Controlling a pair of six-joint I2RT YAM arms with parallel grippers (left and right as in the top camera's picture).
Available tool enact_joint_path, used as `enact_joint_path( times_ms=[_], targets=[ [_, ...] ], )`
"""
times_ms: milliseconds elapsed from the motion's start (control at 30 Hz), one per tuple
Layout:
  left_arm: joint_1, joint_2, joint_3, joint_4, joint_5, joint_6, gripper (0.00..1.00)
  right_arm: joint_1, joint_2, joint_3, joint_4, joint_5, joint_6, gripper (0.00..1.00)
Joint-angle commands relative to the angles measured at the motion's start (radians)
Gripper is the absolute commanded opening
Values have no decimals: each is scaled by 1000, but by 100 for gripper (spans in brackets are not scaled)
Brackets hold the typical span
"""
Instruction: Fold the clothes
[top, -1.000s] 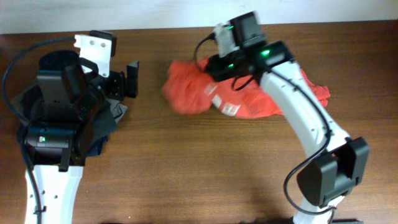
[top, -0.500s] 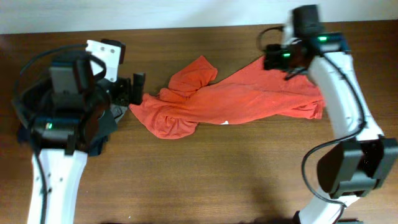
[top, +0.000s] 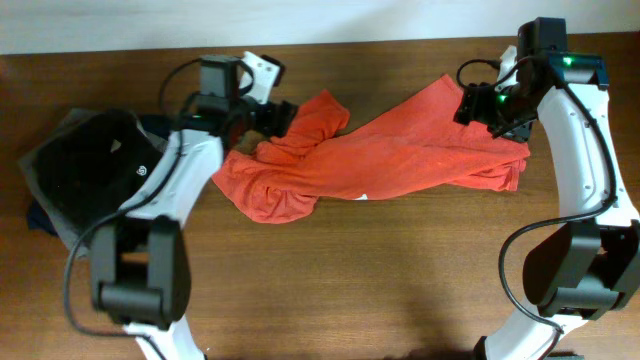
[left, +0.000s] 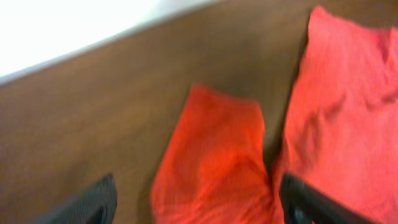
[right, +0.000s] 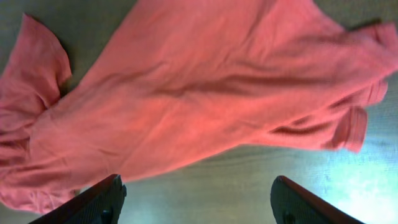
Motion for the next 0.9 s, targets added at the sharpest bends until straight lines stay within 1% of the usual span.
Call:
enact_joint_path(
  times_ms=[0,67,133,200,267,367,400,533,567,633,700,800,867],
  targets=[
    [-35,89,20,120,26,20,81,-1,5,0,-25,-12,-16,80],
    [-45,140,20,166,26,20,79,-1,5,0,-35,-12,-16,80],
    [-54,185,20,197,26,20,75,-1,5,0,-40,-12,-16,80],
    [-63,240,20,245,17,20,67,-1,5,0,-42,-12,-16,80],
    [-71,269,20,287,-20,19,63,-1,5,0,-42,-12,-16,80],
    [-80,302,20,345,-35,19,59,-1,5,0,-42,-12,-16,80],
    [-84,309,20,351,-35,11,57,-1,5,0,-42,-12,-16,80],
    [-101,345,20,348,-57,2,54,-1,5,0,-42,-12,-16,80],
    [-103,348,20,345,-57,2,51,-1,5,0,-42,-12,-16,80],
    [-103,352,20,310,-58,2,27,-1,5,0,-42,-12,-16,80],
    [-103,348,20,290,-57,2,0,-1,5,0,-42,-12,-16,80],
    [-99,301,33,256,-61,2,0,-1,5,0,-41,-12,-16,80],
    [-90,240,53,229,-61,2,0,-2,5,0,-31,-11,-16,80]
  ],
)
